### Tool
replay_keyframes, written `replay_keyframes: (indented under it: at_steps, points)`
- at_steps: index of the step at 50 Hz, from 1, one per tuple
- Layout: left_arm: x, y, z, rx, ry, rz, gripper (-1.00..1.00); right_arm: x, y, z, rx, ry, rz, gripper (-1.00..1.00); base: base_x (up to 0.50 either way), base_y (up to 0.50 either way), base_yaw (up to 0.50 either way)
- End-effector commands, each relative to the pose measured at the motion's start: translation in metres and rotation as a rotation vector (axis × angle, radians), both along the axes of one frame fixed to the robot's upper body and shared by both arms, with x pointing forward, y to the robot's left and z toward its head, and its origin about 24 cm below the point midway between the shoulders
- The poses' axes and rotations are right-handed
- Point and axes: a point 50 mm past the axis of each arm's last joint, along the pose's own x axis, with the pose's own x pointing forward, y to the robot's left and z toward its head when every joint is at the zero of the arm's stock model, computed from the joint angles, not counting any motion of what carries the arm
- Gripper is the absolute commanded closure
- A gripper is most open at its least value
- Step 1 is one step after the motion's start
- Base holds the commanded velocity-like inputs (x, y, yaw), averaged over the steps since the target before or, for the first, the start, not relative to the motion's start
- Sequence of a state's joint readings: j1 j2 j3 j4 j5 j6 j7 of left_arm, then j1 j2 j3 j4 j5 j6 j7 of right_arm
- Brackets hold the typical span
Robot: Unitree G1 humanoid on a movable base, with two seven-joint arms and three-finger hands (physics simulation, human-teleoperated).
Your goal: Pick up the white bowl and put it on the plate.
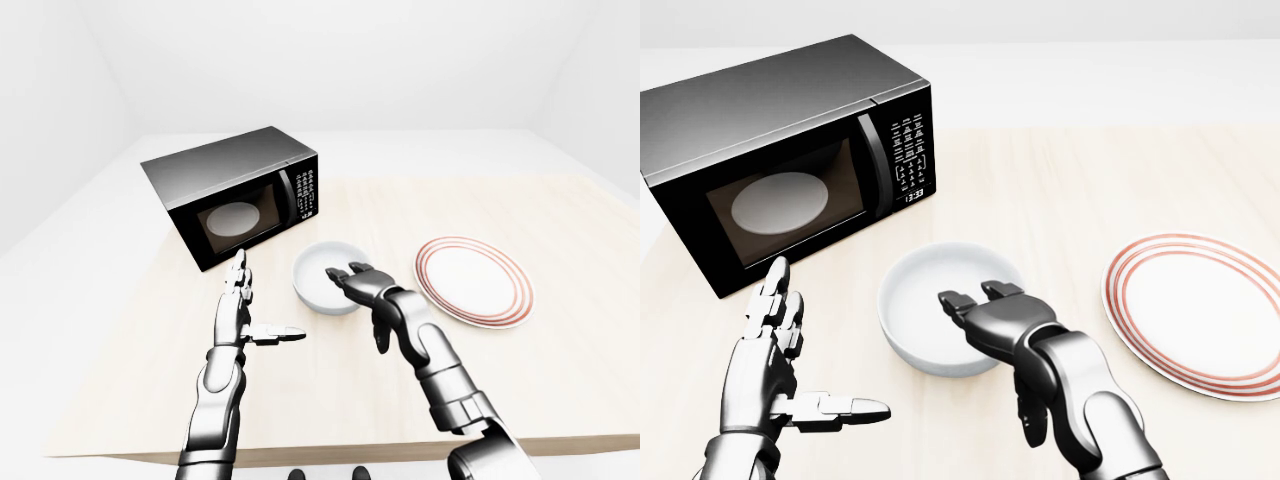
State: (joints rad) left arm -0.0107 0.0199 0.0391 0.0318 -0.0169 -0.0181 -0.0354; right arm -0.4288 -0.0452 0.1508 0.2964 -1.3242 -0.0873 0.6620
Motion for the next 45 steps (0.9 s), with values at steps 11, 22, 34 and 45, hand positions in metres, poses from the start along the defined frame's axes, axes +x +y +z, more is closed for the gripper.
replay_keyframes:
  at_steps: [11,22,34,45]
  points:
    - [0.0,0.0,0.0,0.0,0.0,0.0,-1.0,0.006,0.004,-0.007,-0.033,0.028,0.006,-1.0,0.0,0.0,0.0]
    - [0.0,0.0,0.0,0.0,0.0,0.0,-1.0,0.009,0.004,-0.01,-0.037,0.032,0.003,-1.0,0.0,0.0,0.0]
    - [0.0,0.0,0.0,0.0,0.0,0.0,-1.0,0.011,0.005,-0.014,-0.047,0.04,0.005,-1.0,0.0,0.0,0.0]
    - [0.0,0.0,0.0,0.0,0.0,0.0,-1.0,0.011,0.004,-0.016,-0.054,0.046,0.003,-1.0,0.0,0.0,0.0]
